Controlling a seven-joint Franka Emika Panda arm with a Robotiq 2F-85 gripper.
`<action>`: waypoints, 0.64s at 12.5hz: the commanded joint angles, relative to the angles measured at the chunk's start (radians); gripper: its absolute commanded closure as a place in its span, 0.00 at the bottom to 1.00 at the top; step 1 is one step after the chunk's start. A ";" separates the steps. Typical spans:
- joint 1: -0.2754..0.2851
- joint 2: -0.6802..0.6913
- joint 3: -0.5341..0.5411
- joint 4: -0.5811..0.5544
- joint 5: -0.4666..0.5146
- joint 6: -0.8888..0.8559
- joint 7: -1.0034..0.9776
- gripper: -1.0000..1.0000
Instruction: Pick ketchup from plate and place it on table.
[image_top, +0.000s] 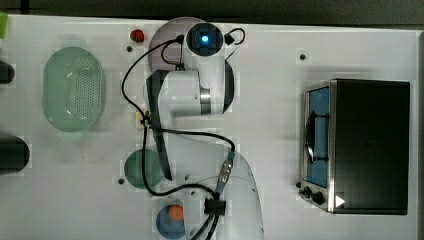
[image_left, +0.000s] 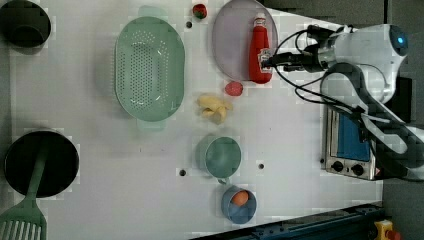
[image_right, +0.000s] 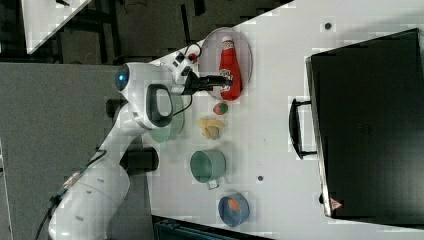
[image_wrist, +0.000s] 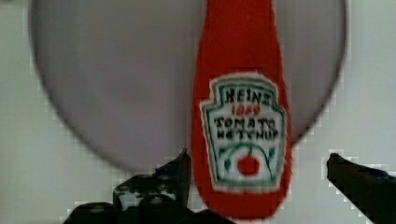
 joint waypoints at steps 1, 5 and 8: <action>0.000 0.048 0.005 0.029 -0.014 0.062 -0.044 0.00; 0.004 0.106 0.006 0.047 -0.014 0.121 -0.044 0.00; 0.009 0.130 0.005 0.065 -0.014 0.139 -0.044 0.00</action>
